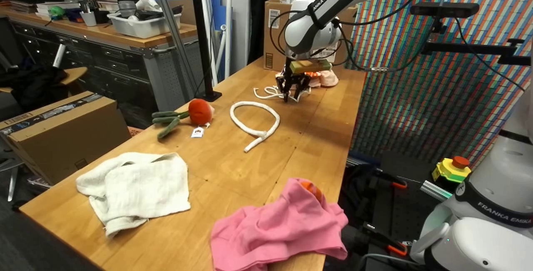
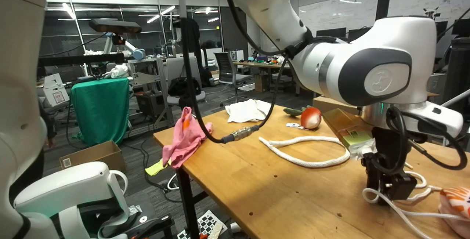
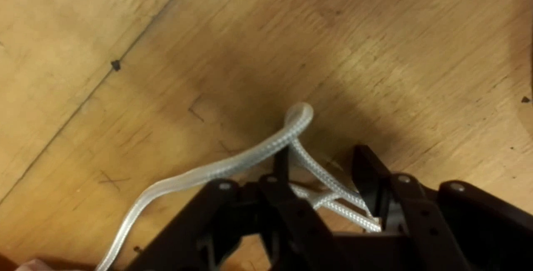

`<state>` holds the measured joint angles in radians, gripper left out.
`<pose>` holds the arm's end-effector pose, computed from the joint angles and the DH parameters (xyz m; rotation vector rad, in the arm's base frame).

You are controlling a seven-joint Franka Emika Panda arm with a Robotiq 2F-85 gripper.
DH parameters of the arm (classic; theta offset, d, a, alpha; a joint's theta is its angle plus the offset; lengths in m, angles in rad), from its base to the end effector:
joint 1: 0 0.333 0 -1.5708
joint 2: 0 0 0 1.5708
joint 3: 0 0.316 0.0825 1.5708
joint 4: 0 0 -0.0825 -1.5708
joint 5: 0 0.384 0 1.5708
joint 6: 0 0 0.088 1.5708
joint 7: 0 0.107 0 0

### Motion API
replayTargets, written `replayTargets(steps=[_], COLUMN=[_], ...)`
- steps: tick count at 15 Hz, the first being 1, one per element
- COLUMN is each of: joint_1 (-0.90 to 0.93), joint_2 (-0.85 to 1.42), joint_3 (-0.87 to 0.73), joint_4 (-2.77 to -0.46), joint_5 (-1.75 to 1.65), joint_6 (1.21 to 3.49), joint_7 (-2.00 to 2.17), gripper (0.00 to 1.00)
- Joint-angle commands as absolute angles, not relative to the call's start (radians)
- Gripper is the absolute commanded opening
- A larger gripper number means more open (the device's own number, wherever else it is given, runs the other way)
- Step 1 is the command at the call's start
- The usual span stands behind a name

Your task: Move the peach shirt to the right, move the white towel and pink shirt to the left, move the radish backwards, move the long white rope to the right

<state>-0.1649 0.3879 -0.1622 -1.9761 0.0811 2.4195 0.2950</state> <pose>0.5868 -0.1944 0.2795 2.9608 -1.0268 0.0968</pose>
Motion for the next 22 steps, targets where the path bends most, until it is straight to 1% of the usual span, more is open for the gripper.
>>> replayTargets(steps=[1, 2, 5, 7, 9, 15, 19, 22], joint_1=[-0.159, -0.158, -0.144, -0.129, -0.109, -0.05, -0.036, -0.028], joint_2=[0.375, 0.372, 0.371, 0.365, 0.35, 0.243, 0.167, 0.11], joint_3=[-0.147, -0.14, -0.116, -0.104, -0.097, -0.091, -0.072, -0.06], joint_4=[-1.968, -1.967, -1.962, -1.958, -1.956, -1.949, -1.935, -1.923], joint_5=[0.105, 0.107, 0.101, 0.092, 0.073, 0.009, 0.021, 0.02], joint_6=[2.418, 2.415, 2.412, 2.409, 2.418, 2.459, 2.488, 2.502], joint_7=[0.244, 0.232, 0.204, 0.191, 0.183, 0.189, 0.187, 0.192], gripper=[0.15, 0.09, 0.04, 0.1, 0.1, 0.08, 0.1, 0.08])
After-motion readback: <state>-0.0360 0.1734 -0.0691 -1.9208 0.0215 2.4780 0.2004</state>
